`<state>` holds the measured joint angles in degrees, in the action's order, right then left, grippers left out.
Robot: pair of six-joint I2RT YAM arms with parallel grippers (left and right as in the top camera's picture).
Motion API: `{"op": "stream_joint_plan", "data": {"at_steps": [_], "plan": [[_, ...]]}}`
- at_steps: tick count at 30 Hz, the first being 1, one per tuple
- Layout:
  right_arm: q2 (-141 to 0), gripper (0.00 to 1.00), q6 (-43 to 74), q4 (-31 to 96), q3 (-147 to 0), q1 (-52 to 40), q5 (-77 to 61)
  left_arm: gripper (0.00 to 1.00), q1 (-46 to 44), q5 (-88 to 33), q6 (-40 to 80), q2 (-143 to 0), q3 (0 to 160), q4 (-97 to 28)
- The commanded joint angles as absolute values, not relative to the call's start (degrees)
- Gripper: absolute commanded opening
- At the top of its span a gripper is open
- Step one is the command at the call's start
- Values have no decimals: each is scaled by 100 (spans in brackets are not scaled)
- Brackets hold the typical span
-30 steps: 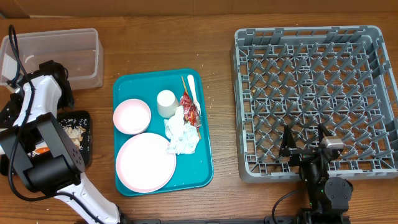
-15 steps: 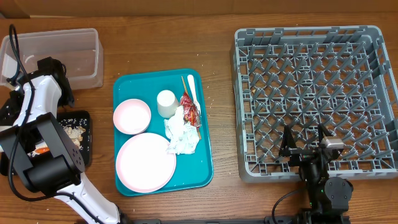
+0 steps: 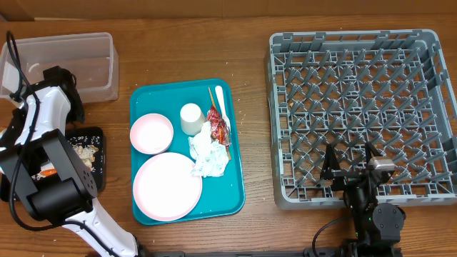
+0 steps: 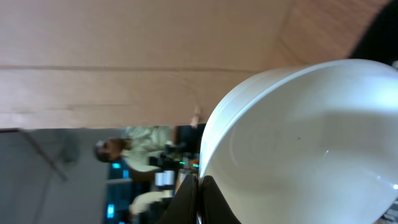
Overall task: Sort waste into correct bins and load items into the dishwasher rack
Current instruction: 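Tip the white bowl further over the black tray and shake out remaining rice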
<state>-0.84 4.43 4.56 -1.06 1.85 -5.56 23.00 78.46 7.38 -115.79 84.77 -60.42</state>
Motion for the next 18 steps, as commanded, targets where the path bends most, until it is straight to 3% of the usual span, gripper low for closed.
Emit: {"op": "stream_joint_plan", "data": {"at_steps": [1, 9, 16, 18], "plan": [[-23, 100, 405, 438, -45, 196, -521, 4, 2344, 6982, 1142, -11216, 8493, -6060], [-23, 100, 408, 438, -45, 196, -521, 4, 2515, 7011, 532, -10283, 8490, -6171], [-23, 100, 405, 438, -45, 196, -521, 4, 2064, 7137, 425, -10158, 8324, -6250], [-23, 100, 405, 438, -45, 196, -521, 4, 1946, 7841, 322, -10158, 8294, -6180]]}}
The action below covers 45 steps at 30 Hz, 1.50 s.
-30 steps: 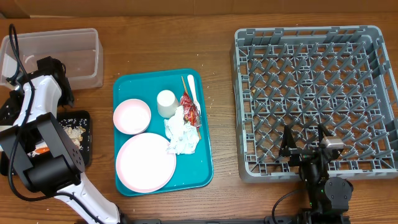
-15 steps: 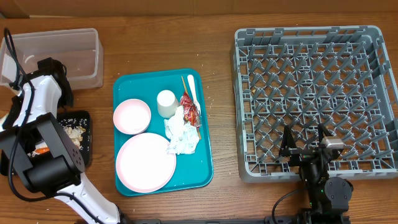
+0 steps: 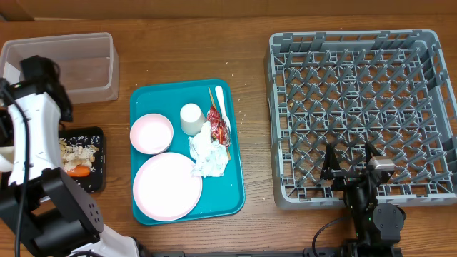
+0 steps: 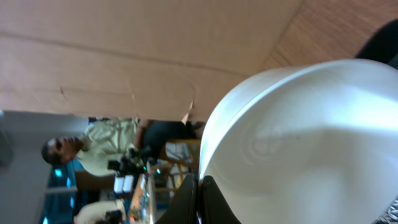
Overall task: Sort waste into correct bins and load items into the dishwasher rack
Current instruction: 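Tip the white bowl further over the black tray and shake out remaining rice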
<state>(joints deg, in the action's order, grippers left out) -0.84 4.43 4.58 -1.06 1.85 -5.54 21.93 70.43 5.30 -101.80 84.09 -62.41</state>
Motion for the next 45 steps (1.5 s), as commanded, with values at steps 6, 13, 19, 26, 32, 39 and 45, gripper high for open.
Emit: {"op": "stream_joint_plan", "data": {"at_steps": [6, 13, 19, 26, 32, 39, 45], "plan": [[-23, 100, 405, 438, -47, 196, -521, 4, 1907, 8827, -259, -10114, 8320, -5712], [-23, 100, 405, 438, -45, 196, -521, 4, 1911, 8750, -440, -10114, 8237, -5304], [-23, 100, 405, 438, -45, 196, -521, 4, 1872, 5933, -401, -10112, 8237, -5846], [-23, 100, 405, 438, -45, 196, -521, 4, 1835, 4967, -62, -9963, 8274, -5920], [-23, 100, 405, 438, -47, 196, -521, 4, 1837, 3048, 349, -9299, 8908, -6180], [-23, 100, 408, 438, -45, 196, -521, 4, 1831, -904, 1059, -9015, 9590, -6204], [-23, 100, 405, 438, -45, 196, -521, 4, 1538, -1461, 1785, -9129, 9577, -5800]]}}
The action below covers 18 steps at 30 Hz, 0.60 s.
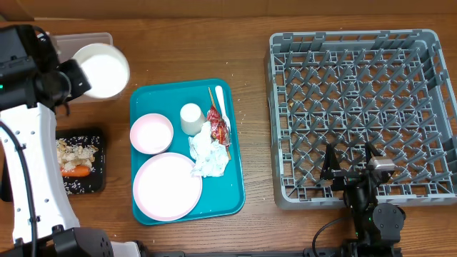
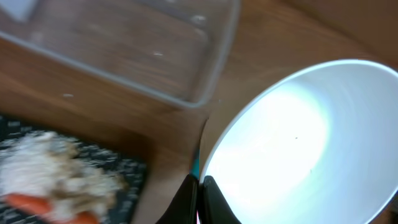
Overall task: Sort waste into correct bins and load items into the dishwasher rack
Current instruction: 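Tip the white bowl further over the black tray and shake out remaining rice, then lower the emptied white bowl onto the teal tray and open the left gripper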
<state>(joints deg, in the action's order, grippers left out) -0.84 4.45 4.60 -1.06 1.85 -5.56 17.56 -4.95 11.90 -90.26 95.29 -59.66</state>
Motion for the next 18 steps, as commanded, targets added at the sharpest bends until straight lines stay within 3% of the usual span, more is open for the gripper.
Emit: {"op": "stream_joint_plan", "data": {"at_steps": [1, 11, 18], "plan": [[-23, 100, 405, 438, -45, 196, -521, 4, 1435, -1455, 1785, -9164, 9577, -5708], [-23, 100, 405, 438, -45, 196, -521, 4, 342, -956, 2180, -10250, 9572, -4661], [-23, 100, 405, 438, -45, 196, -521, 4, 104, -659, 2233, -11019, 9574, -4421]]}}
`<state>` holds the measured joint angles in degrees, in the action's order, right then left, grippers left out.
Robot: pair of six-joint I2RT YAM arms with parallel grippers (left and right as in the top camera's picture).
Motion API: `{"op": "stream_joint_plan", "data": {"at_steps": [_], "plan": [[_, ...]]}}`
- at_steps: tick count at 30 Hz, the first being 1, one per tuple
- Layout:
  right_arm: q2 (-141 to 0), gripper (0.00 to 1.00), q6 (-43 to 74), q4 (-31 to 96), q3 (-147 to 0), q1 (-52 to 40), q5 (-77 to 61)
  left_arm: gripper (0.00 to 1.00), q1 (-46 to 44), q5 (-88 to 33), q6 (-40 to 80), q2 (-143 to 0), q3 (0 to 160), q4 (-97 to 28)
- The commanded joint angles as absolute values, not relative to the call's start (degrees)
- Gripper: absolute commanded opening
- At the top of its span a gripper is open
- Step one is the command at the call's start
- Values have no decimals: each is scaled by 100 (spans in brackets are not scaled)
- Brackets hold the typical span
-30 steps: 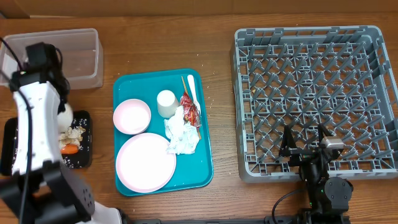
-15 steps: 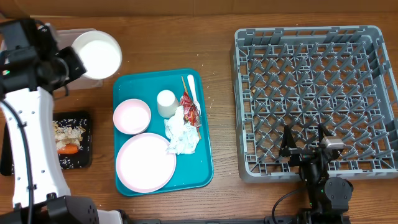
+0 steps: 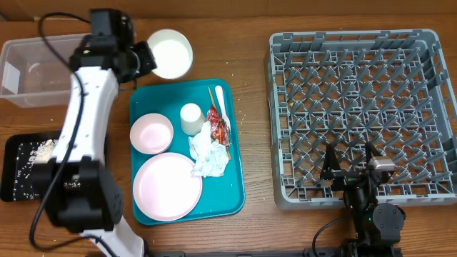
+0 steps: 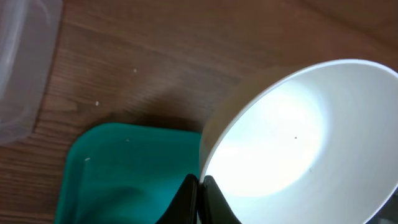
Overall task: Sort waste into correct bins and load items into the dishwasher rack
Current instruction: 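Lower the emptied white bowl onto the teal tray and open the left gripper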
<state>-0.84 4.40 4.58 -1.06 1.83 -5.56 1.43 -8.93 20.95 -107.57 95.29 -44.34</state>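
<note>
My left gripper (image 3: 148, 61) is shut on the rim of an empty white bowl (image 3: 171, 53), held over the wood just behind the teal tray (image 3: 143, 98). In the left wrist view the fingertips (image 4: 200, 182) pinch the rim of the bowl (image 4: 298, 130), with a tray corner (image 4: 124, 168) below. On the tray lie a small pink plate (image 3: 151, 133), a large pink plate (image 3: 167, 186), a white cup (image 3: 191, 118), a crumpled napkin (image 3: 208, 155), a red wrapper (image 3: 217, 123) and a white spoon (image 3: 221, 98). The grey dishwasher rack (image 3: 360, 114) stands at the right. My right gripper (image 3: 349, 165) rests open at its front edge.
A clear plastic bin (image 3: 32, 71) sits at the back left. In front of it lies a black container (image 3: 25, 171) with rice and food scraps. My left arm reaches across both from the front left. Bare wood separates tray and rack.
My left gripper has carried the white bowl to the right, from over the clear bin's right end to behind the tray's back edge. The right arm has not moved.
My left gripper held the bowl tipped on its side at the far left by the black container, at both early moments. Then the bowl faced up over the clear bin's right end. Now it is behind the tray, still gripped and empty.
</note>
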Motion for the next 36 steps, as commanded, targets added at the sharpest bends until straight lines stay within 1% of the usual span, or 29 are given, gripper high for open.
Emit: {"op": "stream_joint_plan", "data": {"at_steps": [1, 7, 13, 26, 27, 28, 29, 30, 34, 36], "plan": [[-23, 100, 405, 438, -47, 196, -521, 4, 104, -609, 2233, -11093, 9572, -4445], [-23, 100, 405, 438, -47, 196, -521, 4, 106, 349, 2231, -11445, 9572, -4716], [-23, 100, 405, 438, -45, 196, -521, 4, 102, 143, 2233, -11695, 9572, -4982], [-23, 100, 405, 438, -45, 196, -521, 5, 67, 143, 2231, -11758, 9572, -5570], [-23, 100, 405, 438, -47, 196, -521, 6, 67, 141, 2231, -11758, 9572, -5579], [-23, 100, 405, 438, -45, 196, -521, 12, 67, 141, 2231, -11758, 9572, -5594], [-23, 100, 405, 438, -45, 196, -521, 23, 67, 141, 2231, -11758, 9572, -5594], [-23, 100, 405, 438, -45, 196, -521, 31, 67, 141, 2231, -11758, 9572, -5605], [-23, 100, 405, 438, -47, 196, -521, 22, 67, 145, 2228, -11758, 9574, -5660], [-23, 100, 405, 438, -45, 196, -521, 22, 67, 150, 2228, -11754, 9603, -5655]]}}
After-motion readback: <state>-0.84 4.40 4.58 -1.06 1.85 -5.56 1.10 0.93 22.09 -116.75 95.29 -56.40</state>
